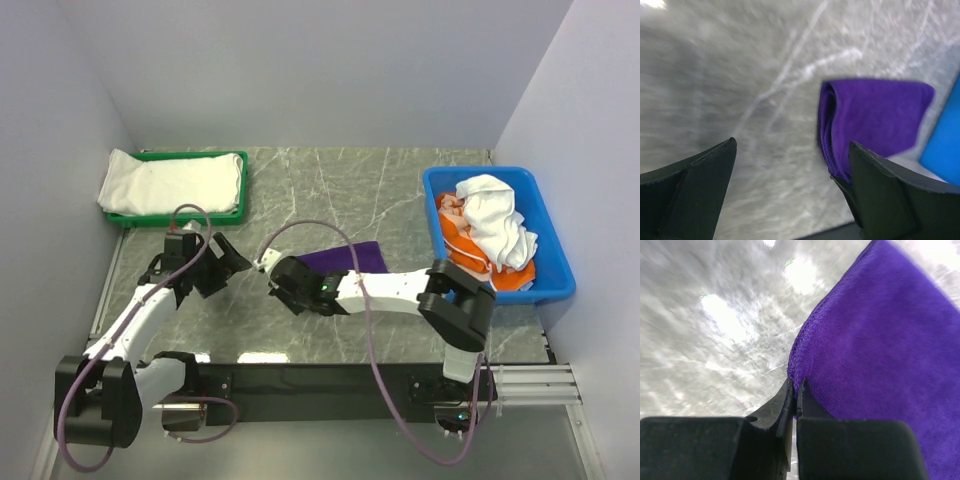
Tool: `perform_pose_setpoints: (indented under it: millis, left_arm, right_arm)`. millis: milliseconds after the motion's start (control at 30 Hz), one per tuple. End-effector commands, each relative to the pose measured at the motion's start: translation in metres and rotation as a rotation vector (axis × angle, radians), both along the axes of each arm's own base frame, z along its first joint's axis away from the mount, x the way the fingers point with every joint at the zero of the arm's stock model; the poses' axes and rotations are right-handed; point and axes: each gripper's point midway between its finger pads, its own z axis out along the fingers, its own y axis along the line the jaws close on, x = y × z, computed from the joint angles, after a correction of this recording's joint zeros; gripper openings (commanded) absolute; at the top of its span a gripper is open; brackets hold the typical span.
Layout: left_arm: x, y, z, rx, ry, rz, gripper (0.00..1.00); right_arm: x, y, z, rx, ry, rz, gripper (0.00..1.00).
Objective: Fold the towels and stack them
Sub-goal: Neatly place the folded towel into the bin
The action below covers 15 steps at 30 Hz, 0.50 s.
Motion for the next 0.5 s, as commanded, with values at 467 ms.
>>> perform_pose_setpoints:
  millis: [467]
  left_arm:
    - [0.004,-0.102,-0.015,-0.289,0.047,-0.074,0.99]
  right_arm:
    - [0.006,0.034,0.052,0.342,0.022,-0.019,0.00]
